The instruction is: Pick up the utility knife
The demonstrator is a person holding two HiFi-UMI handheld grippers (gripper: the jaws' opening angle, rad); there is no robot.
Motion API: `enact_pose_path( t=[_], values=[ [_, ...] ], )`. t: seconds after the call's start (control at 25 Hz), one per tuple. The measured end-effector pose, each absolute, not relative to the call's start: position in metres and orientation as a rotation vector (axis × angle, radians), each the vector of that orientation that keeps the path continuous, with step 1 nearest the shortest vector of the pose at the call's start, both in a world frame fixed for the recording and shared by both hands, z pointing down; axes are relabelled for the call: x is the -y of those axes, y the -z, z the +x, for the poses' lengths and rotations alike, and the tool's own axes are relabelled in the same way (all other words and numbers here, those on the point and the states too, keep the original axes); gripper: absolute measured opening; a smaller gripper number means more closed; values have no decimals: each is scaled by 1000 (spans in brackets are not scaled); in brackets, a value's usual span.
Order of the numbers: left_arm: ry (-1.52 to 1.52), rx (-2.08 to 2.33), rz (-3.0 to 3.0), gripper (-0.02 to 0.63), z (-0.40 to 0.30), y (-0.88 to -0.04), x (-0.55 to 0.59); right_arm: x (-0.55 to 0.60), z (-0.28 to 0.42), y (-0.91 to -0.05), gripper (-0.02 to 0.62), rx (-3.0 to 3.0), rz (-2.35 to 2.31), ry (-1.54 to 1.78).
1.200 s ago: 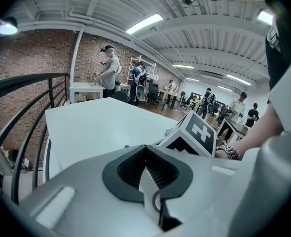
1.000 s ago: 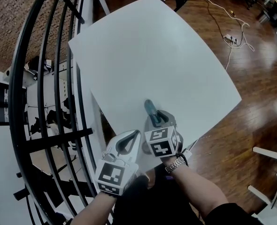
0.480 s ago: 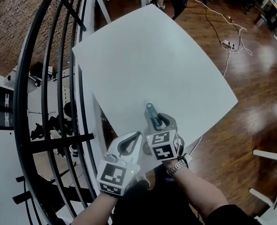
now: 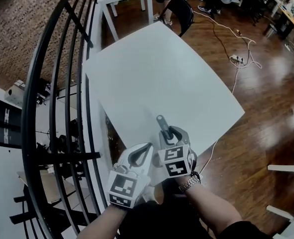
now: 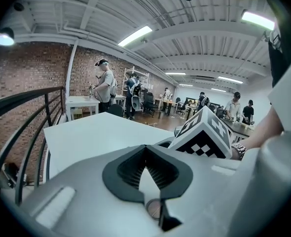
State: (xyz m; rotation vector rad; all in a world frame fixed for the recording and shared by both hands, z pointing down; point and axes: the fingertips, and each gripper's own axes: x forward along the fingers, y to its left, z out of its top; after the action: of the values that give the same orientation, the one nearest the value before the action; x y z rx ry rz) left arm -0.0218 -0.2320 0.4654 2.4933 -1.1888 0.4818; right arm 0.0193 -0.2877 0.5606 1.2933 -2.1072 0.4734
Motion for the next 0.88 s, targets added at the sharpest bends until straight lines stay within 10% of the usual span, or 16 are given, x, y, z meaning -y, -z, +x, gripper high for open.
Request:
enact_pose_path(
  t=[0.88],
  values=[
    [-349,1209,2713,17,-31,-364,174,227,8,-421,129,2220,1445,-251]
  ],
)
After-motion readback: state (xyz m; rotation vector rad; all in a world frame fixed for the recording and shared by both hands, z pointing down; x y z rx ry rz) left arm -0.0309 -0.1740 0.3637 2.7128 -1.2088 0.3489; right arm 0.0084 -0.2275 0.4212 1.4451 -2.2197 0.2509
